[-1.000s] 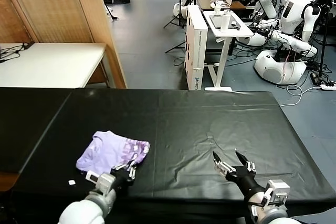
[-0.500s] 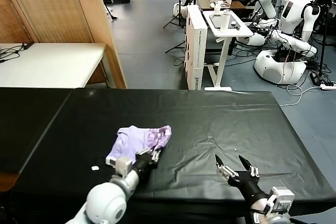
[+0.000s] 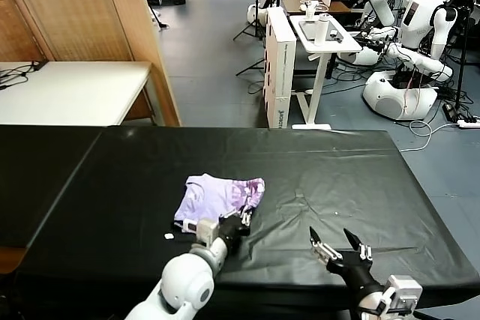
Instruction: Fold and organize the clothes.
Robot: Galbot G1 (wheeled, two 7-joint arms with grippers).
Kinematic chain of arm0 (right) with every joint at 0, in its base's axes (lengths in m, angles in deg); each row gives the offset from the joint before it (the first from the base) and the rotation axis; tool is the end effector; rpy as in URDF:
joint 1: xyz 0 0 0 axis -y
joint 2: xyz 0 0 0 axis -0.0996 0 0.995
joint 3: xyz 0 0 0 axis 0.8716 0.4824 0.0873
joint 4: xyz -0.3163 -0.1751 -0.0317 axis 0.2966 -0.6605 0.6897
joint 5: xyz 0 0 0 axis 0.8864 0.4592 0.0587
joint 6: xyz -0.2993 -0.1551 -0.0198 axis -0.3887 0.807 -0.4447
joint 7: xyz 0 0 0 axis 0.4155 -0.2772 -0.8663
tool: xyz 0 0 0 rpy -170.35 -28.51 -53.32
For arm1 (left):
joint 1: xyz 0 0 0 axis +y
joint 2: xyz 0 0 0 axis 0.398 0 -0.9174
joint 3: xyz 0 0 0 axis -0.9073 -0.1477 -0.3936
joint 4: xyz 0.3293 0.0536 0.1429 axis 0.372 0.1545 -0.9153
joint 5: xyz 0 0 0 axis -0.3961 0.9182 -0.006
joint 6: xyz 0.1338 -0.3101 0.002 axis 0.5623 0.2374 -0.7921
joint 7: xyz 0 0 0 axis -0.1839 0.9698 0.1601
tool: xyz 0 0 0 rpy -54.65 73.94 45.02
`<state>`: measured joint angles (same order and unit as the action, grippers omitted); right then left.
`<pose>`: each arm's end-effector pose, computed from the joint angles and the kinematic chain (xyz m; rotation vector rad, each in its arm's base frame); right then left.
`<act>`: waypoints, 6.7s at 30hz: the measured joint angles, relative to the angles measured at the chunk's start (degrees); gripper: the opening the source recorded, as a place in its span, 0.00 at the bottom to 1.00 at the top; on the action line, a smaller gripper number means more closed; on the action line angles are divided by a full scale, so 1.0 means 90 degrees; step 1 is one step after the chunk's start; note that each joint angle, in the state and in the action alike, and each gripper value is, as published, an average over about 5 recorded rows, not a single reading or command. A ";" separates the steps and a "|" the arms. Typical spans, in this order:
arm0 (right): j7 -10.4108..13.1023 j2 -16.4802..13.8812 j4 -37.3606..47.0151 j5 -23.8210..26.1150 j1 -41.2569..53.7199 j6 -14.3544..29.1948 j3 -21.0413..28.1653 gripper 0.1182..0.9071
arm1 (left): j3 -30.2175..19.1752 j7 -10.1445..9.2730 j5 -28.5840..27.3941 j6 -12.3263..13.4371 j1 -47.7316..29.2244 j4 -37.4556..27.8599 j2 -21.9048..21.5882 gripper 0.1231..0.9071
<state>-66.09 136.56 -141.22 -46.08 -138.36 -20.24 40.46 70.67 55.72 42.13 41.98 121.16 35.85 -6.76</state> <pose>0.0881 -0.0251 -0.2008 0.0908 -2.7019 -0.2755 0.2364 -0.0814 -0.2972 -0.6341 -2.5637 0.1824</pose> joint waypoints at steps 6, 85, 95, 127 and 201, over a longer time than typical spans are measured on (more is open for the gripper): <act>-0.0002 -0.0037 -0.0007 -0.0015 -0.0011 -0.0001 -0.0025 1.00 | 0.0012 -0.0080 0.0512 -0.0349 -0.0005 0.0110 0.0118 0.55; -0.0845 -0.0605 0.2331 0.3818 0.1549 0.1274 0.2656 1.00 | 0.2193 0.0924 -0.3340 -0.0281 0.2232 0.1188 -0.0827 1.00; -0.0854 -0.0607 0.2314 0.3835 0.1493 0.1274 0.2629 0.74 | 0.2176 0.0924 -0.3347 -0.0260 0.2155 0.1056 -0.0795 1.00; -0.0473 -0.0584 0.2243 0.3655 0.1210 0.0924 0.2250 0.03 | 0.2191 0.0940 -0.3361 -0.0300 0.2291 0.1276 -0.0851 1.00; -0.1078 -0.0312 0.0570 0.1494 -0.1371 0.2487 -0.0528 1.00 | 0.3631 0.2038 -0.2792 0.3983 0.4751 0.2200 0.0895 1.00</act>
<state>-75.79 133.75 -136.09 -32.63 -150.71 2.15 35.70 103.35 74.06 17.01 77.83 163.92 55.66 1.29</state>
